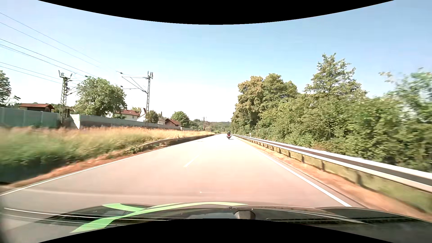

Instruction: Follow the waypoints while adhering to traffic rules and regulations

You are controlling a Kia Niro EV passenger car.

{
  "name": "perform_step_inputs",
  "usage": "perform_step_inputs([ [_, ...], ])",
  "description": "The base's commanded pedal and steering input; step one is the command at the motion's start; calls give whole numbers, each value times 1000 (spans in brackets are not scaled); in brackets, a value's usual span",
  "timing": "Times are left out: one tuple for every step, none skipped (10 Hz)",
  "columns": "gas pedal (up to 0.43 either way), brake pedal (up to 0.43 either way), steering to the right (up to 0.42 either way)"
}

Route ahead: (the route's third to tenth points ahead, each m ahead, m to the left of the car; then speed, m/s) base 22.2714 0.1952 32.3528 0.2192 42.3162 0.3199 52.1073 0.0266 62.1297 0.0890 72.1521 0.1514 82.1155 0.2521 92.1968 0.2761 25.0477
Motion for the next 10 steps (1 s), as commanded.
perform_step_inputs([
  [248,0,0],
  [248,0,-1],
  [228,0,-1],
  [220,0,-1],
  [220,0,-1],
  [228,0,-1],
  [228,0,-1],
  [228,0,-1],
  [209,0,-2],
  [197,0,-2],
])
